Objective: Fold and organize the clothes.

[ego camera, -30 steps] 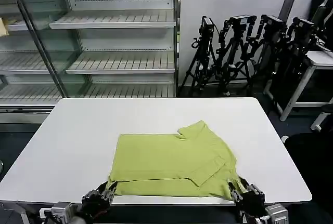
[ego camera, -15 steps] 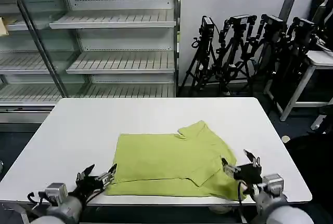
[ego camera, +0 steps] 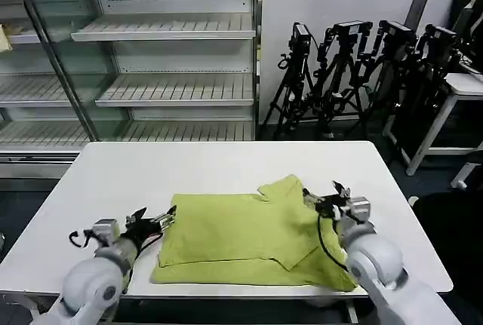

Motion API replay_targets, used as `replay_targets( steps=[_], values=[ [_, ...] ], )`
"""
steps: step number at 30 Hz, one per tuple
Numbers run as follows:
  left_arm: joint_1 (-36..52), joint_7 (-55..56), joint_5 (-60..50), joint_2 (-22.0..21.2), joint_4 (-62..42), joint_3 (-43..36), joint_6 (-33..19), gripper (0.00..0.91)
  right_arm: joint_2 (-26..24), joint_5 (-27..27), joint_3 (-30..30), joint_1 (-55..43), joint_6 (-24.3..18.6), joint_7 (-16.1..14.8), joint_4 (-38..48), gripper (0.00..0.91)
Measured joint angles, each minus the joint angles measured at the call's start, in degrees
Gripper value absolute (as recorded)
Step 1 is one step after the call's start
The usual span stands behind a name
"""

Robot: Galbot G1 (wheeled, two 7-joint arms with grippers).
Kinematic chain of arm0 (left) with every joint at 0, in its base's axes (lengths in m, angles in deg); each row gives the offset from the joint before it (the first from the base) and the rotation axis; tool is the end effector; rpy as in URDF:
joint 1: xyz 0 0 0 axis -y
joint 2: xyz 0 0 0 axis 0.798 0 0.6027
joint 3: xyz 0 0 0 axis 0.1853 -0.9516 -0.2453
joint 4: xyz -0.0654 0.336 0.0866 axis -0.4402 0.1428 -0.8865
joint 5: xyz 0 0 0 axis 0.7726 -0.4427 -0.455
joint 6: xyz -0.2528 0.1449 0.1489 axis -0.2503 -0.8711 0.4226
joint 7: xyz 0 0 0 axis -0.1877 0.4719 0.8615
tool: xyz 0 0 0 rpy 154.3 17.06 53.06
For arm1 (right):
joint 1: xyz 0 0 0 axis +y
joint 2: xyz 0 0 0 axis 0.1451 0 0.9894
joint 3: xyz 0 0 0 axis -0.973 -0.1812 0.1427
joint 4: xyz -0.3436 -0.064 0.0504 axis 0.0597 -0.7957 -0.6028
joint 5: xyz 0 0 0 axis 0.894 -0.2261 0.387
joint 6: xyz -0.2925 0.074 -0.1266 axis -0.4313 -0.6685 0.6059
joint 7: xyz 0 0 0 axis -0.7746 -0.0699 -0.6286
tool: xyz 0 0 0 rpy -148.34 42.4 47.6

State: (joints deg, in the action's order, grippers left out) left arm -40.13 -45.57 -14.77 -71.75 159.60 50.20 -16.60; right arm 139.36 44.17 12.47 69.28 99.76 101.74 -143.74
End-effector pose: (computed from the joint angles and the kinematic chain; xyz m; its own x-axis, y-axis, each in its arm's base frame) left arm 0.2840 0.0842 -0.2386 -0.8792 0.1121 0.4630 0.0604 0.9903 -0.1252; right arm 0.3478 -0.0273 -0.2292 -0.9243 -0.1381 0.3559 -0.1675 0.9844 -0.0530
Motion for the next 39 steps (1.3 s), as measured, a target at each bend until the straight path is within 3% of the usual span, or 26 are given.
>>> replay_targets(
  steps=[15,16,17,18,19,20,21,39],
  values=[
    [13.47,-0.44,-1.93,-0.75,-14.46,-9.95,-0.08,0.907,6.48,-2.71,-7.06,-11.02,0.27,0.61,16.00,0.907],
    [13.87,-0.47,-1.99,-0.79,-14.96,-10.32,-0.15,0.786,6.66,-2.94,-7.23,-11.26,0.29,0.68,16.58,0.907],
    [14.16,-0.50,-2.07,-0.82,-15.33,-10.66,-0.18,0.413,6.80,-3.19,-7.38,-11.48,0.30,0.74,17.13,0.907],
    [14.40,-0.53,-2.19,-0.82,-15.63,-10.97,-0.25,0.030,6.89,-3.46,-7.44,-11.61,0.30,0.83,17.52,0.756],
    [14.64,-0.58,-2.27,-0.83,-15.93,-11.26,-0.34,0.030,6.95,-3.74,-7.49,-11.70,0.30,0.97,17.84,0.574],
    [14.80,-0.69,-2.40,-0.81,-16.16,-11.47,-0.49,0.030,7.04,-4.05,-7.55,-11.80,0.30,1.09,18.19,0.141],
    [14.94,-0.84,-2.48,-0.78,-16.32,-11.63,-0.67,0.030,7.09,-4.32,-7.59,-11.87,0.30,1.21,18.44,0.000],
    [13.72,-2.82,-1.12,-0.56,-15.10,-12.40,-1.81,0.040,7.55,-7.20,-6.58,-10.22,0.08,2.33,18.35,0.000]
  ],
)
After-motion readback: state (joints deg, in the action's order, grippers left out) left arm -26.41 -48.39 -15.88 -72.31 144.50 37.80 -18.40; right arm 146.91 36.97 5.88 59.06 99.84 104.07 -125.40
